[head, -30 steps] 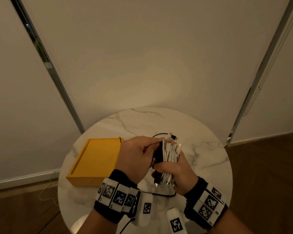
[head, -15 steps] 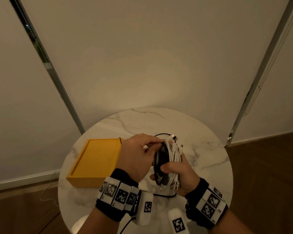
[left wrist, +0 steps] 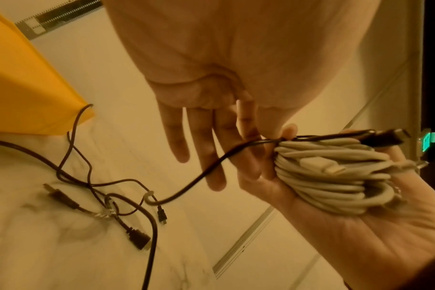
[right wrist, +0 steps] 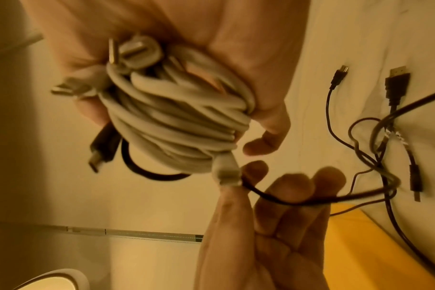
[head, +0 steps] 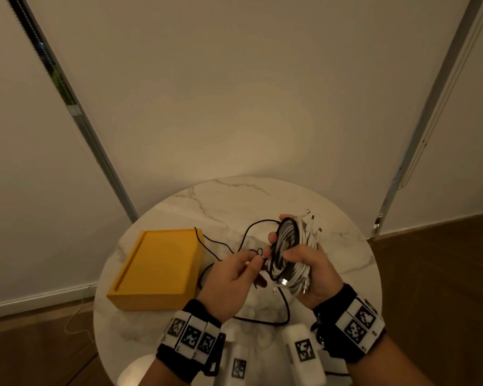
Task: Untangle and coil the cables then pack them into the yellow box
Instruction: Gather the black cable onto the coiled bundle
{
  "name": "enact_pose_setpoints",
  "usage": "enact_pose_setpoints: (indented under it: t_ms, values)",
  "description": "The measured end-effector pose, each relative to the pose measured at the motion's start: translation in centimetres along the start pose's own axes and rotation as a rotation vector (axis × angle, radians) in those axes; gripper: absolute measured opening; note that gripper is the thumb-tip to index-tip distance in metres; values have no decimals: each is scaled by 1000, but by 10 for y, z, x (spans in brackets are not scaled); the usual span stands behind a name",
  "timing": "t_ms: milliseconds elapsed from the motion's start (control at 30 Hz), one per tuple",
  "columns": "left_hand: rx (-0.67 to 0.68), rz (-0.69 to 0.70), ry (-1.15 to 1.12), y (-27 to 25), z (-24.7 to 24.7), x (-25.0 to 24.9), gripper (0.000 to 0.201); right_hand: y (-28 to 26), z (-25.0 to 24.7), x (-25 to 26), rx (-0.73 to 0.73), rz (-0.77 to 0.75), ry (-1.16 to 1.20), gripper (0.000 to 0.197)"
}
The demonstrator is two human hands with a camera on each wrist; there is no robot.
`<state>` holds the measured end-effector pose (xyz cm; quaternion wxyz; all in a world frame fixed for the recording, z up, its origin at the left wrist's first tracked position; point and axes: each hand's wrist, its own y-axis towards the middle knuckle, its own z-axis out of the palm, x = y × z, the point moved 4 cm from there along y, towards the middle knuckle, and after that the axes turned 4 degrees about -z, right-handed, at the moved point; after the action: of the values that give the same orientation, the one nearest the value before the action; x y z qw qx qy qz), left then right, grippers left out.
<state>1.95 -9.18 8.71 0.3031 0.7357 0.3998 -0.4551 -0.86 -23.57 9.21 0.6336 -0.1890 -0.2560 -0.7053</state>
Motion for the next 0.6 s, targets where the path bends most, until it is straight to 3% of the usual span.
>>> enact_pose_setpoints:
  t_ms: [100,267,300,433,533,600]
  values:
    - [-48,29,3,-6,4,-1,13,1,-7,1,-26,-17,35,67]
    - [-138,175,122,-9,13,-17,2,2,-10,5,-109,-69,-14,34]
    - [-138,174,122,-9,15,-18,4,2,-11,6,-132,-79,-30,36]
    - [-188,57,131,-9,6,-11,33,8,-22,15,-287,-198,-97,75]
    - [-151,17,328,-9,-4,1,14,7,-31,27,-368,-326,-295,70]
    - [-131,76,403,-11,-7,1,7,5,-29,31,-353,-371,-486,71]
